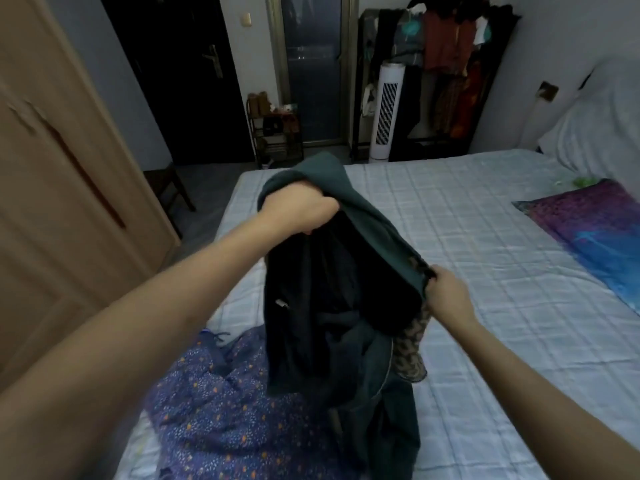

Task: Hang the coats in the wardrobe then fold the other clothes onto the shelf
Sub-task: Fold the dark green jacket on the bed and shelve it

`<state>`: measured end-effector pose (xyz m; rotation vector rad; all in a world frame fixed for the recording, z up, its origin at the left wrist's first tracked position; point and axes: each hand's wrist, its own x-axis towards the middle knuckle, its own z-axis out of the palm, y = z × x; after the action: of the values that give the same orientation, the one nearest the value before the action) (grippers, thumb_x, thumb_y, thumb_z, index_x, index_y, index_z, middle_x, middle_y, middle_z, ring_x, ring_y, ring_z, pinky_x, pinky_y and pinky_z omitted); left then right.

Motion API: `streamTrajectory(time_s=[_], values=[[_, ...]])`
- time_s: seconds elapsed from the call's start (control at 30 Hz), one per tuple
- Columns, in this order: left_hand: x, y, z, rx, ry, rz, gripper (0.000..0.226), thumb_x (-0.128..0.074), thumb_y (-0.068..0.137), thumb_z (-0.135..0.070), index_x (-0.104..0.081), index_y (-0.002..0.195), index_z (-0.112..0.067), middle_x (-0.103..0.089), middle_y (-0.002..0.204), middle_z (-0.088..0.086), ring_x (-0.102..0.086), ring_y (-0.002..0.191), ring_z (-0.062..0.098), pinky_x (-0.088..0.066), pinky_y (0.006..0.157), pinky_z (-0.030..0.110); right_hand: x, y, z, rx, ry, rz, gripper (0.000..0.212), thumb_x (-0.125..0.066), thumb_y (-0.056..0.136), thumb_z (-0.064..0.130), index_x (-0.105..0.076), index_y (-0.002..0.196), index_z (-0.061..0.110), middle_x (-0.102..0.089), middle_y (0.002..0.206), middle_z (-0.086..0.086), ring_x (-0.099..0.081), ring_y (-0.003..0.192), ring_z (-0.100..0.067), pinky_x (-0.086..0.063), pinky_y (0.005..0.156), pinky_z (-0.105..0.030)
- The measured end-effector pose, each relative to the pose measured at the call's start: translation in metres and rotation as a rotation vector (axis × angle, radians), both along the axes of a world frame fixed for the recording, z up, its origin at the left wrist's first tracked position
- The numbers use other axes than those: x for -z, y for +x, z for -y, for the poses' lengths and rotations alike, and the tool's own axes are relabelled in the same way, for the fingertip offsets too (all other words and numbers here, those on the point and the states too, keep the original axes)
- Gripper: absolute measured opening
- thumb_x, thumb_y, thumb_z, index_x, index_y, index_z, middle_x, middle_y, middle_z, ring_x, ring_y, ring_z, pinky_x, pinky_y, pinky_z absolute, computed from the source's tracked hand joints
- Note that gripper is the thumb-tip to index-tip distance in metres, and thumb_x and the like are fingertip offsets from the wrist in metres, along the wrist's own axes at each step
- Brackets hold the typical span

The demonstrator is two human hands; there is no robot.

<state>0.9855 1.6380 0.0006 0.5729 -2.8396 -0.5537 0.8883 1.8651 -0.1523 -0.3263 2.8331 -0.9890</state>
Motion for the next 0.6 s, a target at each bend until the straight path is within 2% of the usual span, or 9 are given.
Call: streamTrajectory(time_s=[0.1, 0.17, 0.23, 0.3, 0.4, 0.43, 0.5, 0.57, 0.6], values=[[0.021, 0.006, 0.056, -0.057, 0.014, 0.230, 0.034, -0.046, 0.094, -0.035, -0.059, 0.079, -0.008, -0.063, 0.068, 0.005, -0.063, 0.048, 0.021, -0.052, 0.067, 0.028, -0.045, -0.017, -0.002, -0.046, -0.370, 0.286, 0.025, -0.043, 0.089, 0.009, -0.067, 0.089, 0.014, -0.064, 0.080, -0.011, -0.056, 0.072, -0.024, -0.046, 0.060, -0.024], [0.052, 0.013, 0.075, -0.202, 0.139, 0.354, 0.043, -0.034, 0.099, -0.030, -0.056, 0.069, -0.006, -0.061, 0.066, 0.009, -0.060, 0.050, 0.026, -0.049, 0.056, 0.028, -0.083, -0.014, 0.004, -0.200, -0.395, 0.273, 0.022, -0.045, 0.096, 0.012, -0.067, 0.093, 0.016, -0.064, 0.087, 0.002, -0.054, 0.078, -0.010, -0.043, 0.060, -0.013], [0.077, 0.020, 0.078, -0.296, 0.541, 0.436, 0.054, -0.019, 0.099, -0.032, -0.057, 0.072, -0.005, -0.055, 0.064, 0.008, -0.062, 0.054, 0.028, -0.042, 0.053, 0.026, -0.107, -0.006, 0.009, -0.313, -0.390, 0.287, 0.024, -0.049, 0.098, 0.029, -0.069, 0.098, 0.017, -0.068, 0.095, 0.007, -0.060, 0.082, -0.004, -0.042, 0.066, -0.013], [0.096, 0.028, 0.069, -0.276, 0.940, 0.478, 0.066, -0.009, 0.097, -0.041, -0.064, 0.093, -0.006, -0.062, 0.076, 0.009, -0.070, 0.069, 0.029, -0.041, 0.056, 0.023, -0.117, 0.004, 0.017, -0.385, -0.408, 0.460, 0.028, -0.056, 0.094, 0.038, -0.070, 0.100, 0.015, -0.074, 0.095, -0.002, -0.069, 0.085, -0.014, -0.051, 0.071, -0.024], [0.120, 0.040, 0.034, -0.156, 1.391, 0.265, 0.047, -0.032, 0.091, -0.042, -0.060, 0.120, -0.019, -0.072, 0.107, 0.011, -0.072, 0.089, 0.026, -0.052, 0.069, 0.027, -0.122, 0.015, 0.034, -0.368, -0.474, 0.580, 0.015, -0.064, 0.088, 0.024, -0.067, 0.092, 0.010, -0.074, 0.090, -0.012, -0.071, 0.081, -0.023, -0.057, 0.075, -0.035], [0.131, 0.047, 0.015, -0.114, 1.390, 0.209, 0.043, -0.047, 0.079, -0.030, -0.059, 0.118, -0.020, -0.074, 0.100, 0.005, -0.071, 0.083, 0.019, -0.052, 0.068, 0.025, -0.124, 0.018, 0.040, -0.326, -0.535, 0.600, 0.012, -0.063, 0.089, 0.021, -0.066, 0.091, 0.009, -0.073, 0.091, -0.014, -0.070, 0.081, -0.024, -0.057, 0.078, -0.037], [0.153, 0.063, -0.026, 0.004, 1.161, 0.216, 0.052, -0.052, 0.059, -0.005, -0.058, 0.109, -0.017, -0.070, 0.078, -0.009, -0.062, 0.068, 0.004, -0.046, 0.056, 0.016, -0.126, 0.023, 0.047, -0.229, -0.641, 0.659, 0.016, -0.061, 0.091, 0.021, -0.066, 0.092, 0.006, -0.073, 0.091, -0.015, -0.070, 0.082, -0.025, -0.055, 0.082, -0.038], [0.177, 0.075, -0.059, 0.118, 0.983, 0.252, 0.055, -0.059, 0.065, 0.012, -0.054, 0.114, -0.015, -0.066, 0.090, -0.009, -0.056, 0.076, -0.002, -0.046, 0.060, 0.010, -0.131, 0.026, 0.051, -0.185, -0.681, 0.694, 0.020, -0.058, 0.094, 0.023, -0.065, 0.091, 0.004, -0.073, 0.082, -0.012, -0.070, 0.078, -0.024, -0.056, 0.078, -0.035], [0.184, 0.081, -0.073, 0.187, 0.968, 0.275, 0.060, -0.068, 0.069, 0.009, -0.050, 0.122, -0.014, -0.064, 0.106, -0.004, -0.057, 0.087, -0.002, -0.049, 0.071, 0.011, -0.133, 0.027, 0.053, -0.183, -0.708, 0.696, 0.021, -0.056, 0.095, 0.022, -0.064, 0.089, 0.004, -0.072, 0.077, -0.010, -0.069, 0.073, -0.022, -0.056, 0.074, -0.033]])
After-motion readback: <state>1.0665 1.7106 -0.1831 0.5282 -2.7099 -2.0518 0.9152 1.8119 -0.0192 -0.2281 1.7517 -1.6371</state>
